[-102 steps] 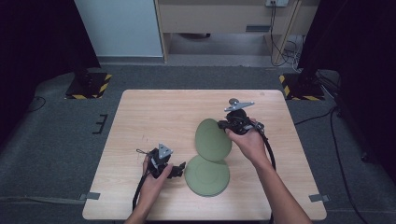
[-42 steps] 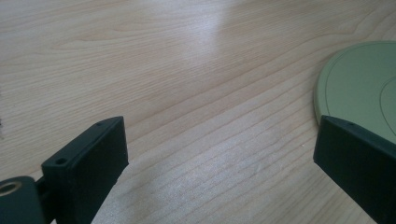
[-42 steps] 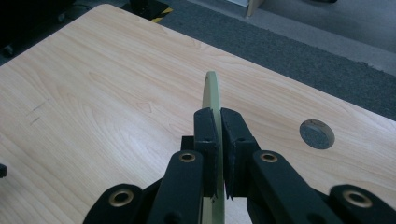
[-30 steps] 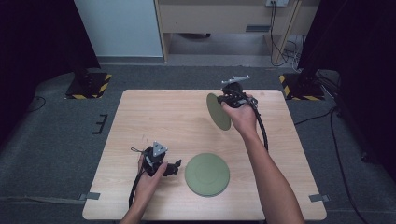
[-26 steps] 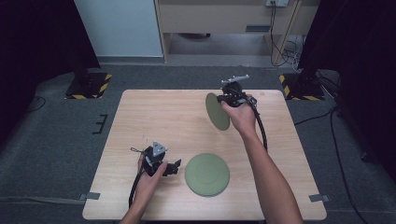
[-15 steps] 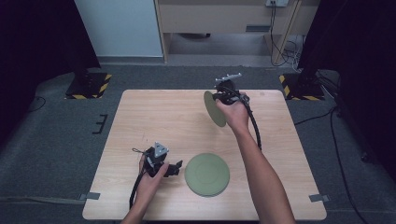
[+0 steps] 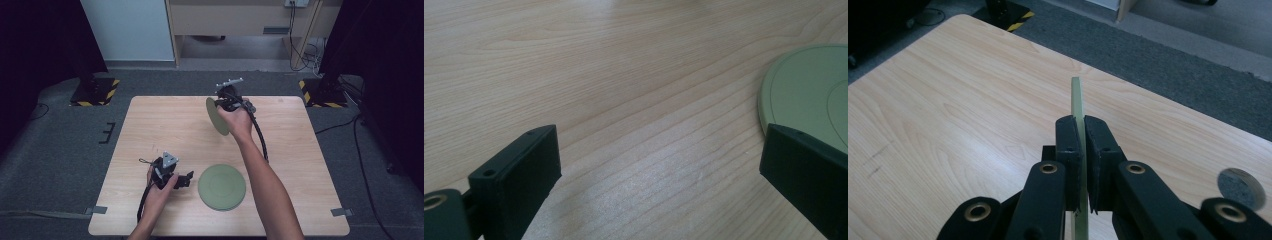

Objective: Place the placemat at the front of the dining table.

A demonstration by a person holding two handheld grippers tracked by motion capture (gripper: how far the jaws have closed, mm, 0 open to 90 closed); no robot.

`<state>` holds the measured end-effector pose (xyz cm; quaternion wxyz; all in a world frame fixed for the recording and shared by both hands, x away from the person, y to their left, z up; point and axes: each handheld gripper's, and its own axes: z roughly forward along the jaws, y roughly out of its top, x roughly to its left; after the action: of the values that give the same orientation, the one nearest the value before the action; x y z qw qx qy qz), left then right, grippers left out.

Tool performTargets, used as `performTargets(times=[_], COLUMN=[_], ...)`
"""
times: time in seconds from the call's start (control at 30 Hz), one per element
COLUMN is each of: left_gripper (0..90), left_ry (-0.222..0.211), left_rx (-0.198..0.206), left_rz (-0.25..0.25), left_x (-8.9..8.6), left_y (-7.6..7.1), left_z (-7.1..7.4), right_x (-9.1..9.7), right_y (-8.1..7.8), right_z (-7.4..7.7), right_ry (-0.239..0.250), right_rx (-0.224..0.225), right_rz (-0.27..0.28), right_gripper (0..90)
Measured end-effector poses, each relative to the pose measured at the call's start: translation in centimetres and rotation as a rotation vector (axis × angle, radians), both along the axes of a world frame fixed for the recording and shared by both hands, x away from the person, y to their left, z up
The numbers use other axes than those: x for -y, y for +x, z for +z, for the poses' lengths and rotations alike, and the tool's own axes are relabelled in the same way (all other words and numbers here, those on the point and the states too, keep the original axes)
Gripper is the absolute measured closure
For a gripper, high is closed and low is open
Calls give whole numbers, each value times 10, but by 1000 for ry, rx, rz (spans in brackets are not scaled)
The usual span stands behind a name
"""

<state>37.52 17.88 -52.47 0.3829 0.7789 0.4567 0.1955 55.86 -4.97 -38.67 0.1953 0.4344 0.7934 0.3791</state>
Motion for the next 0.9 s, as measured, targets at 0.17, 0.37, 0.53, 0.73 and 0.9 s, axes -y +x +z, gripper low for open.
performTargets(times=[0.17, 0.37, 0.53, 0.73, 0.9], left_gripper=[24, 23, 22, 20, 21], left_ry=[-1, -2, -1, -10, -12], left_rx=[-1, 2, 1, -1, -3], left_rz=[2, 5, 8, 25, 49], left_x=[-1, -1, -1, -5, -10], left_y=[1, 0, 1, 2, 4], left_z=[-1, 0, 0, -1, -1], right_x=[-8, 0, 13, 28, 36], right_y=[0, 2, 4, 7, 10], right_z=[-2, -9, -13, -21, -26], right_ry=[14, -15, -25, -13, -5], right_rx=[2, -12, -17, -32, -39], right_rz=[10, -12, -37, -67, -79], right_gripper=[861, 861, 861, 861, 860])
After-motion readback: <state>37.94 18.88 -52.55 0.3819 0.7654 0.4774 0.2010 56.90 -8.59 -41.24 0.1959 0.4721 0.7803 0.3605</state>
